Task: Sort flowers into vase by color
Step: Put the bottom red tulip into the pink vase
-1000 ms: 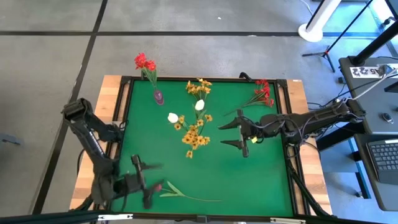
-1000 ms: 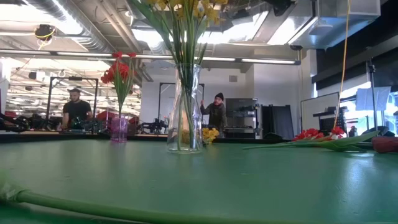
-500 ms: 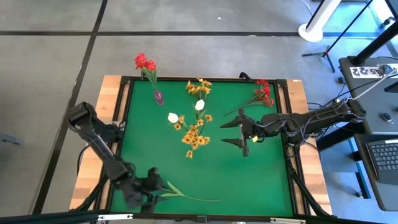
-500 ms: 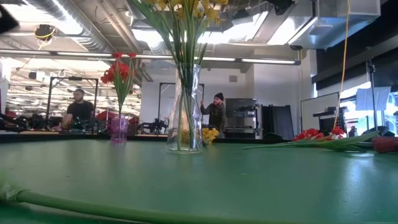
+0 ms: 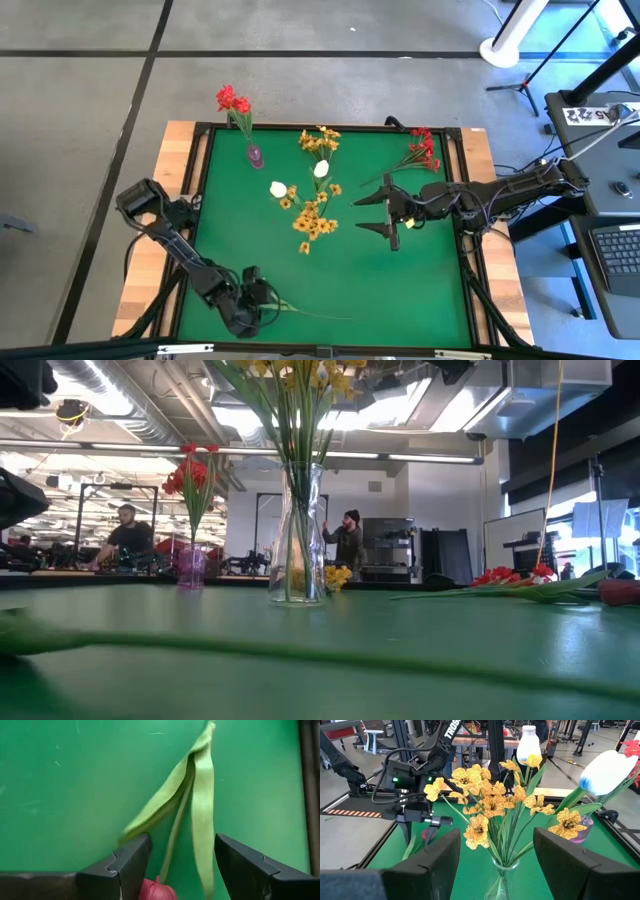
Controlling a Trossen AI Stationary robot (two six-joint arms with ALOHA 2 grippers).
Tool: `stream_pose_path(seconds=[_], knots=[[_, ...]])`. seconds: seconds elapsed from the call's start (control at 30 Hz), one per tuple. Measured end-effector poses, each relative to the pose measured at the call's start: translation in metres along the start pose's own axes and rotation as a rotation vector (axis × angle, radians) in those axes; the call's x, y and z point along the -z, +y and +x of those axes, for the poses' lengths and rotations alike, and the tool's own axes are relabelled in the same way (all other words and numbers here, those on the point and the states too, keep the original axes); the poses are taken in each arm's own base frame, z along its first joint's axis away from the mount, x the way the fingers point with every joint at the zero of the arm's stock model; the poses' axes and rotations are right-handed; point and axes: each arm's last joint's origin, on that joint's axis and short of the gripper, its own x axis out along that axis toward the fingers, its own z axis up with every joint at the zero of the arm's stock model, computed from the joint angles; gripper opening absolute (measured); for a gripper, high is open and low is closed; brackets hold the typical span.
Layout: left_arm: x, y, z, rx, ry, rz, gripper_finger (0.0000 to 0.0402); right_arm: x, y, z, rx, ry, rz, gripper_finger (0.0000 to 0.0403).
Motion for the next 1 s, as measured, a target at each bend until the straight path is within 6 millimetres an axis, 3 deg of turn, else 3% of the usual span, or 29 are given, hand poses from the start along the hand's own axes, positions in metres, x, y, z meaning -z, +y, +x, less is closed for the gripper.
stream_pose_path(seconds=[0.2, 0.4, 0.47, 0.63, 0.83, 1.0], knots=[[0.004, 0.004, 0.004, -0.076, -0.001, 0.031, 0.0176, 0.000, 0.000, 0.000, 0.001, -0.001, 0.000, 0.0250], [0.000, 0.003, 0.001, -0.130, -0.006, 0.066, 0.0042, 0.000, 0.000, 0.000, 0.001, -0.001, 0.000, 0.0250], [-0.003, 0.002, -0.002, -0.159, 0.013, 0.078, 0.0014, 0.000, 0.000, 0.000, 0.002, -0.002, 0.000, 0.0250], [-0.016, -0.005, -0.027, -0.226, 0.064, 0.092, 0.0006, -0.006, 0.000, -0.003, -0.020, -0.047, 0.040, 0.0250], [-0.038, -0.015, -0.069, -0.227, 0.041, 0.073, 0.0003, -0.036, 0.002, -0.013, -0.141, -0.097, 0.096, 0.0250], [-0.059, -0.025, -0.104, -0.147, -0.019, 0.032, 0.0002, -0.056, 0.016, -0.018, -0.184, -0.089, 0.011, 0.0250]])
